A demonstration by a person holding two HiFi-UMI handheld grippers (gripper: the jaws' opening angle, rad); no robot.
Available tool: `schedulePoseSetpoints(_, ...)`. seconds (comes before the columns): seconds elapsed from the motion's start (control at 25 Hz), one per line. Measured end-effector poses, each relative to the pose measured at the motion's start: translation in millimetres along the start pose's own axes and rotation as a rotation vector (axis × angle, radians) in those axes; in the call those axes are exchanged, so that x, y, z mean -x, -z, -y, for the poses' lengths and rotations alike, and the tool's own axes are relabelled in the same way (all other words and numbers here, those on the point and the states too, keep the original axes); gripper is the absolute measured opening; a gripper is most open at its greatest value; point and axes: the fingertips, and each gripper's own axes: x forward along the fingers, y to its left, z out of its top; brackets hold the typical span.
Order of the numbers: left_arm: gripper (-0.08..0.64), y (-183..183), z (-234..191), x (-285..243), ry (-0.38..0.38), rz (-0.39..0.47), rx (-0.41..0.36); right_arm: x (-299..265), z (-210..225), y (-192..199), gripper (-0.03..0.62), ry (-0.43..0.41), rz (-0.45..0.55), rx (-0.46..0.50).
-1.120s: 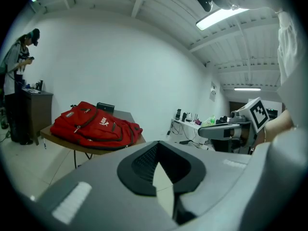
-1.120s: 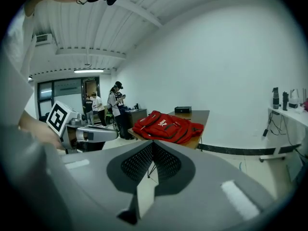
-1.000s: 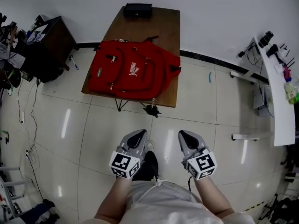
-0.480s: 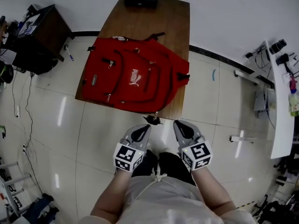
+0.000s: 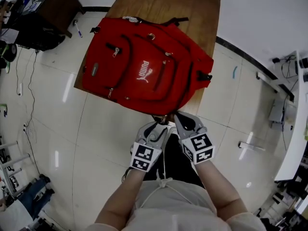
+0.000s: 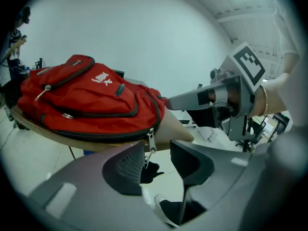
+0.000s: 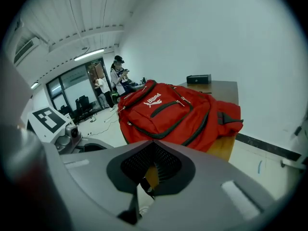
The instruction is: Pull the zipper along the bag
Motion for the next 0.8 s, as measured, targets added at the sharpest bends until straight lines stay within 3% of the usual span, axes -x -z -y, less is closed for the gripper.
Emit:
schedulePoseSetpoints(0.28, 0.179, 23, -15, -26, -0.069, -0.034, 0.104, -34, 11, 17, 0.006, -0.067, -0.059, 0.015)
schedulePoseSetpoints(0.48, 0.191, 25, -12, -40, -0.050, -0.046, 0.132, -45, 13, 20, 0.008, -0.108, -0.069, 0.036)
schedulePoseSetpoints(0.68, 0.088, 28, -24, -40, -0.137, -0.021, 0.123, -48, 13, 18, 0.006, -0.115, -0.068, 0.049)
schedulePoseSetpoints(0.8, 0.053, 27, -25, -40, -0.126, -0.048, 0.093, -49, 13, 17, 0.006, -0.116, -0.069, 0.060)
